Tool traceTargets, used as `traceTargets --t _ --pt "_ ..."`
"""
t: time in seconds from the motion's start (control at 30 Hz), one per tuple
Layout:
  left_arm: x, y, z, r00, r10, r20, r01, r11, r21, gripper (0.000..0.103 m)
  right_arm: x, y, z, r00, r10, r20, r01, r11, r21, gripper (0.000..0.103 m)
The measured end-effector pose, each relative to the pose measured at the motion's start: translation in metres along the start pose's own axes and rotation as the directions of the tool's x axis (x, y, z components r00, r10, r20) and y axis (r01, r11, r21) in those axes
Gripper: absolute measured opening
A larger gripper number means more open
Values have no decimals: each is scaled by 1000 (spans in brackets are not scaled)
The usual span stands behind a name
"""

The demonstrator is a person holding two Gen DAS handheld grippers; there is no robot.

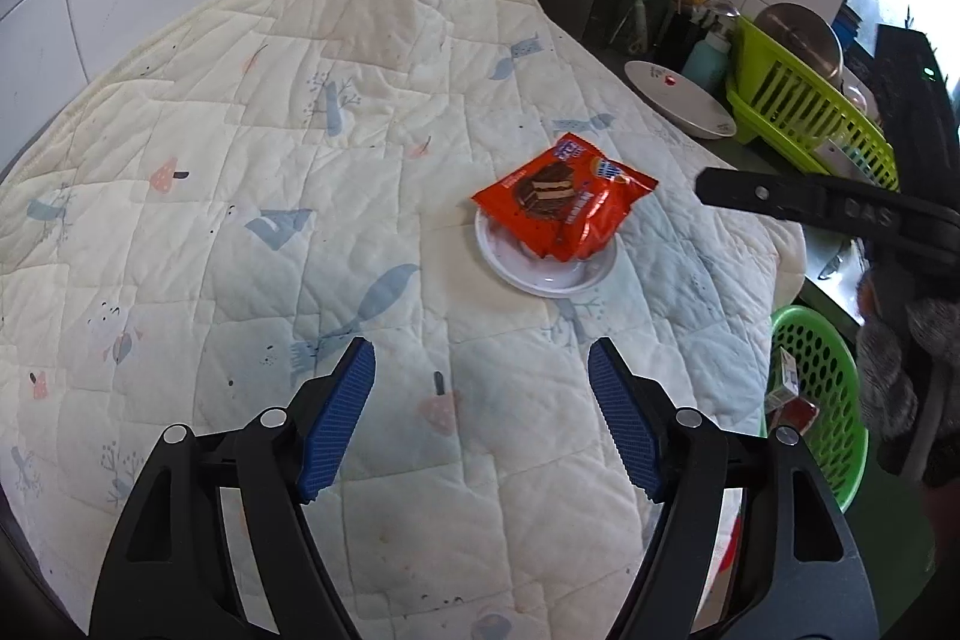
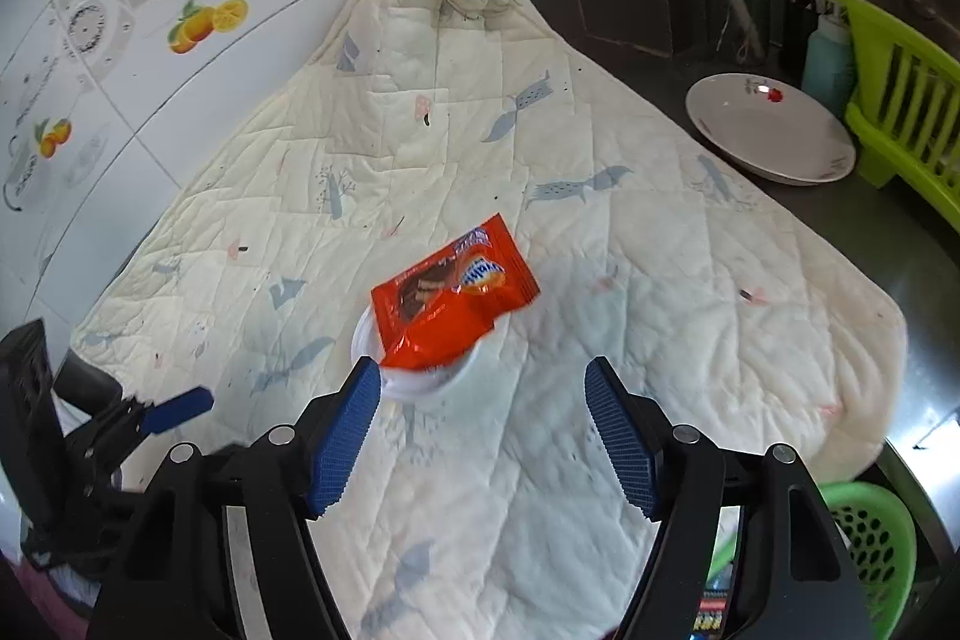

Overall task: Collect trash
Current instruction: 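Move the right gripper to the red snack wrapper and grasp it, then lift the red wrapper with the right gripper while the left gripper grasps the white lid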

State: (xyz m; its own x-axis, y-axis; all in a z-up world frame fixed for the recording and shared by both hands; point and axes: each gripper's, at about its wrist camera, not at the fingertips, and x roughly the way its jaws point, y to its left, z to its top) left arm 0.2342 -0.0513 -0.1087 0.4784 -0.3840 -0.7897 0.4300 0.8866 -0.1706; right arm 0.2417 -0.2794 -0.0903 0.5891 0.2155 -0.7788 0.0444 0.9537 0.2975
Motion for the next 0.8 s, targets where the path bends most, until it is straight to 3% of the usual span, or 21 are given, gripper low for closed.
traceTargets --t 0.53,0.7,0.8 --pt "22 29 10 999 -19 -32 19 999 -28 69 83 -13 38 995 7 -100 4 995 102 62" --pt "28 27 12 999 -26 -40 25 999 -23 69 89 -10 36 992 31 -125 -18 995 103 39" --pt "30 25 14 999 -29 -43 28 999 -23 69 86 -9 36 993 36 -112 -24 995 102 31"
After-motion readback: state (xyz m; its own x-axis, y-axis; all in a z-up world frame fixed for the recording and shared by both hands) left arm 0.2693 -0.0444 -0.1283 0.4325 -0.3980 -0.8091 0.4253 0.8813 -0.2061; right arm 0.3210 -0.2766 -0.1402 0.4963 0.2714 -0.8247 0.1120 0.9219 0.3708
